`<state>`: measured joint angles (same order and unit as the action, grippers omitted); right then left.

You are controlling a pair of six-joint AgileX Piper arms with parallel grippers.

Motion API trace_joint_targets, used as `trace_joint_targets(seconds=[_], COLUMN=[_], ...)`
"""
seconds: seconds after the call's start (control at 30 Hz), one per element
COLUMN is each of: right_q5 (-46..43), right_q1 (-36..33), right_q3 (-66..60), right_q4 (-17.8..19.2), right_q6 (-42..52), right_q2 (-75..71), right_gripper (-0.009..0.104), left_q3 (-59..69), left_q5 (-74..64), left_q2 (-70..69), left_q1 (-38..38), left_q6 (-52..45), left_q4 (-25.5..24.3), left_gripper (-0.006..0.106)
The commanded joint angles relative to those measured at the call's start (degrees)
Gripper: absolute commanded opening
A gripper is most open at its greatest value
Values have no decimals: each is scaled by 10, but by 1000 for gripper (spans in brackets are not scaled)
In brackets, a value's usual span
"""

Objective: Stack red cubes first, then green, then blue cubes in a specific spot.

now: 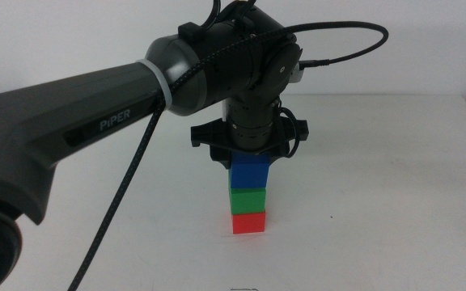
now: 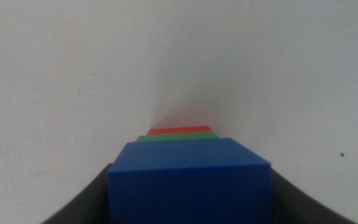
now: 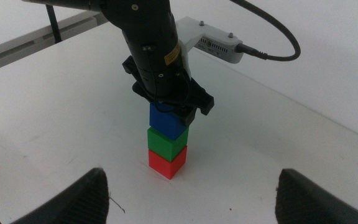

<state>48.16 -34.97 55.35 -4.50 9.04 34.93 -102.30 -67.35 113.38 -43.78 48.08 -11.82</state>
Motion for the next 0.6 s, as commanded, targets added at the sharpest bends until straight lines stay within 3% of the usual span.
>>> trace_joint_targets(seconds=[0.0,0.4,0.5,0.53,0.57], right_q5=[-42,-42,-42,-42,-42], right_q1=[4,4,4,4,4], right_q3=[13,13,13,13,13], right_q4=[3,3,3,3,3], right_q6=[5,5,5,5,5], right_q2=[3,3,3,3,3], right_gripper=[92,92,92,92,92], left_q3=[-21,-14,-14,-14,-14], left_q5=[13,6,4,5,5], left_q2=[-34,-30,-30,-30,-30], left_q1=[0,0,0,0,0], left_q6=[1,3,-3,-7,-10], left_q4=[-10,6,4,0,0], left_gripper=[7,8,23,41,46])
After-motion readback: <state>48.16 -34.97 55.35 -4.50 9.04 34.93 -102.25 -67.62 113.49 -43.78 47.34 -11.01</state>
